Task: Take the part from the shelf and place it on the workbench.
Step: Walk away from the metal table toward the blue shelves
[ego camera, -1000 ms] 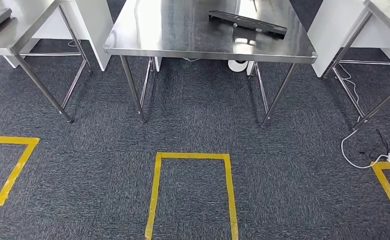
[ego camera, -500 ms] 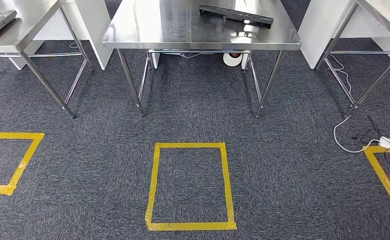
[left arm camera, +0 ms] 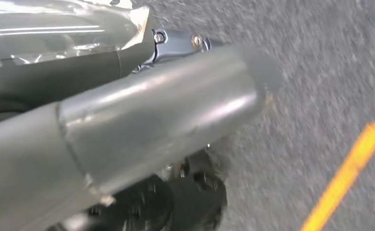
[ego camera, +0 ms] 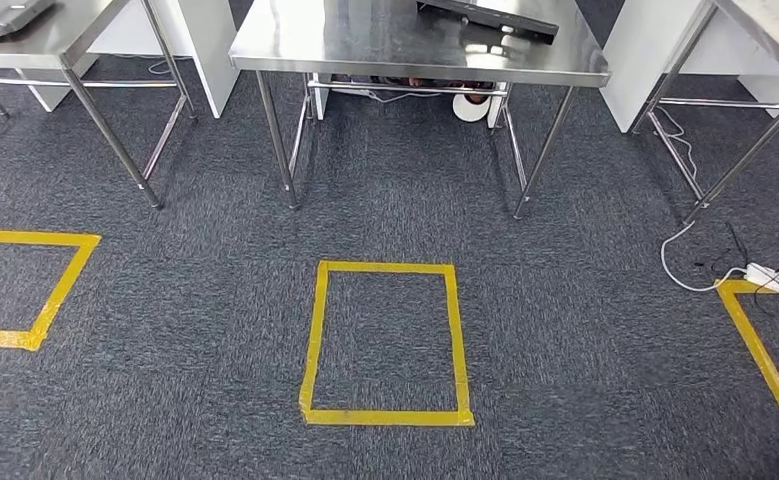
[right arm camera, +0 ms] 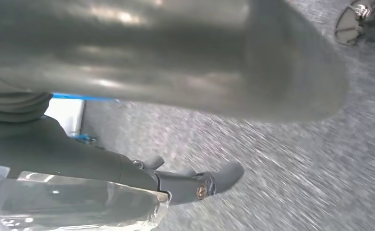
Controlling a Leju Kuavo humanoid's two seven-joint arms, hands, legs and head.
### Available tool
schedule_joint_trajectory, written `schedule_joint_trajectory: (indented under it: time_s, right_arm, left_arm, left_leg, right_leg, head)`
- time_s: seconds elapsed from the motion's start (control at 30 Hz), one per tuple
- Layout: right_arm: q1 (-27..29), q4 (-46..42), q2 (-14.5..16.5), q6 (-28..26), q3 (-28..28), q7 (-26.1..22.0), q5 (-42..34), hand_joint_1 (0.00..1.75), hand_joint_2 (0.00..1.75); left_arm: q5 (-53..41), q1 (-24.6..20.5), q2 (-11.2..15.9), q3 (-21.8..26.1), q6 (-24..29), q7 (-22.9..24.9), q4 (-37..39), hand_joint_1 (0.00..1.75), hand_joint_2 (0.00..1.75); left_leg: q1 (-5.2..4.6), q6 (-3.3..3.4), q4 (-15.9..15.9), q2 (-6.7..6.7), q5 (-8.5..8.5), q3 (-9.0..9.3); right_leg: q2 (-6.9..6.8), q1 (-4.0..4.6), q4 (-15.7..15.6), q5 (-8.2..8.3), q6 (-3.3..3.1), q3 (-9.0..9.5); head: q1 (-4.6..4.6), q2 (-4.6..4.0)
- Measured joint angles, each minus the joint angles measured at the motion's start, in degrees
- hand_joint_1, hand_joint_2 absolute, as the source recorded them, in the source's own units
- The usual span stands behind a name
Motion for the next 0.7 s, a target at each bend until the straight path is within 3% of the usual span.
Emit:
schedule_joint_trajectory:
  time_s: [0.03, 0.07, 0.1, 0.13, 0.2, 0.27, 0.3, 0.37, 0.4, 0.43, 0.5, 0.57, 0.6, 0.63, 0.7]
  right_arm:
    - [0.05, 0.0, 0.02, 0.0, 0.02, -0.15, 0.43, 0.0, 0.0]
    - [0.08, 0.0, -0.01, 0.01, 0.04, -0.27, 0.83, 0.0, 0.0]
    - [0.07, 0.0, -0.04, 0.07, 0.06, -0.33, 1.12, 0.0, 0.0]
    - [0.05, 0.0, -0.07, 0.13, 0.08, -0.36, 1.31, 0.0, 0.0]
    - [0.03, 0.0, -0.11, 0.4, 0.11, -0.36, 1.61, 0.0, 0.0]
    - [0.0, 0.0, -0.13, 0.74, 0.14, -0.33, 1.8, 0.0, 0.0]
    - [-0.03, 0.0, -0.12, 0.88, 0.15, -0.33, 1.86, 0.0, 0.0]
    - [-0.09, 0.0, -0.05, 1.06, 0.16, -0.29, 1.92, 0.0, 0.0]
    - [-0.07, 0.0, -0.02, 1.08, 0.17, -0.27, 1.95, 0.0, 0.0]
    - [-0.02, 0.0, 0.01, 1.09, 0.19, -0.24, 1.97, 0.0, 0.0]
    - [0.17, 0.0, 0.02, 1.09, 0.2, -0.21, 1.98, 0.0, 0.0]
    - [0.31, 0.01, 0.0, 1.09, 0.2, -0.21, 1.98, 0.0, 0.0]
    - [0.33, 0.02, -0.01, 1.09, 0.2, -0.21, 1.98, 0.0, 0.0]
    - [0.3, 0.02, 0.0, 1.09, 0.2, -0.21, 1.98, 0.0, 0.0]
    - [0.17, 0.02, 0.04, 1.09, 0.2, -0.21, 1.99, 0.0, 0.0]
  left_arm:
    - [0.2, 0.04, 0.04, 0.02, 0.14, -0.05, 0.0, 0.0, 0.0]
    - [0.43, 0.07, 0.04, 0.03, 0.4, -0.12, 0.0, 0.0, 0.0]
    - [0.58, 0.07, -0.01, 0.03, 0.79, -0.19, 0.0, 0.0, 0.0]
    - [0.71, 0.07, -0.09, 0.04, 1.29, -0.28, 0.0, 0.0, 0.0]
    - [0.8, -0.01, -0.38, 0.05, 2.49, -0.7, -0.03, 0.0, 0.0]
    - [0.79, -0.16, -0.65, 0.06, 3.45, -1.23, -0.07, 0.0, 0.0]
    - [0.77, -0.2, -0.72, 0.07, 3.74, -1.41, -0.09, 0.0, 0.0]
    - [0.74, -0.1, -0.71, 0.06, 4.04, -1.63, -0.08, 0.0, 0.0]
    - [0.73, -0.03, -0.71, 0.06, 4.12, -1.7, -0.07, 0.0, 0.0]
    - [0.73, 0.04, -0.71, 0.05, 4.18, -1.74, -0.07, 0.0, 0.0]
    - [0.73, 0.08, -0.76, 0.04, 4.2, -1.79, -0.07, 0.0, 0.0]
    - [0.73, 0.15, -0.77, 0.04, 4.2, -1.81, -0.07, 0.0, 0.0]
    - [0.73, 0.22, -0.77, 0.05, 4.2, -1.81, -0.07, 0.0, 0.0]
    - [0.73, 0.3, -0.76, 0.05, 4.2, -1.81, -0.07, 0.0, 0.0]
    - [0.73, 0.34, -0.76, 0.07, 4.21, -1.81, -0.07, 0.0, 0.0]
  left_leg:
    - [-0.09, 0.02, 0.04, -0.08, 0.71, -0.89]
    - [-0.18, -0.02, 0.1, -0.19, 1.41, -1.78]
    - [-0.25, -0.1, 0.15, -0.4, 2.08, -2.61]
    - [-0.31, -0.23, 0.2, -0.73, 2.71, -3.34]
    - [-0.43, -0.61, 0.37, -1.56, 3.82, -4.23]
    - [-0.7, -1.09, 0.65, -2.44, 4.92, -4.8]
    - [-0.83, -1.38, 0.72, -2.96, 5.46, -5.18]
    - [-0.8, -1.94, 0.97, -3.79, 6.05, -5.81]
    - [-0.71, -2.19, 1.91, -3.44, 5.24, -6.35]
    - [-0.6, -2.44, 3.87, -2.74, 3.64, -7.21]
    - [-0.3, -3.04, 11.27, -1.02, -1.24, -10.05]
    - [0.07, -3.65, 17.88, -0.38, -4.01, -12.02]
    - [0.29, -3.87, 18.34, -0.15, -3.77, -11.52]
    - [0.51, -4.01, 16.43, 0.18, -2.59, -9.84]
    - [0.77, -4.05, 8.22, 1.89, 0.23, -4.32]
  right_leg:
    - [0.04, 0.01, 3.64, -1.65, 0.01, -0.68]
    - [0.09, 0.04, 6.43, -2.1, 0.29, -0.88]
    - [0.18, 0.08, 7.35, -1.2, 0.76, -0.15]
    - [0.43, 0.14, 6.25, 0.24, 1.18, 1.58]
    - [2.44, 0.24, -1.68, 2.07, 1.13, 8.1]
    - [4.55, 0.4, -10.41, 1.09, 0.36, 13.68]
    - [4.81, 0.52, -12.68, 0.51, 0.07, 14.84]
    - [3.6, 0.21, -13.46, 0.45, -0.44, 14.53]
    - [2.84, -0.04, -13.47, 0.74, -0.98, 14.4]
    - [2.05, -0.29, -13.52, 1.05, -1.51, 14.23]
    - [0.41, -0.21, -13.49, 1.56, -2.3, 13.72]
    - [-1.2, -0.04, -13.44, 1.88, -2.35, 13.24]
    - [-1.92, -0.04, -13.4, 1.98, -2.28, 13.13]
    - [-2.55, -0.06, -13.35, 2.01, -2.21, 13.08]
    - [-3.66, 0.02, -13.08, 1.92, -1.95, 13.02]
  head:
    - [0.06, 0.0]
    - [0.07, 0.0]
    - [0.07, 0.01]
    - [0.07, 0.01]
    - [0.08, 0.01]
    - [0.08, 0.0]
    - [0.06, 0.0]
    - [0.06, 0.0]
    - [0.0, 0.0]
    - [-0.09, 0.0]
    - [-0.28, 0.0]
    - [-0.29, 0.0]
    - [-0.3, 0.0]
    - [-0.3, 0.0]
    - [-0.34, 0.0]
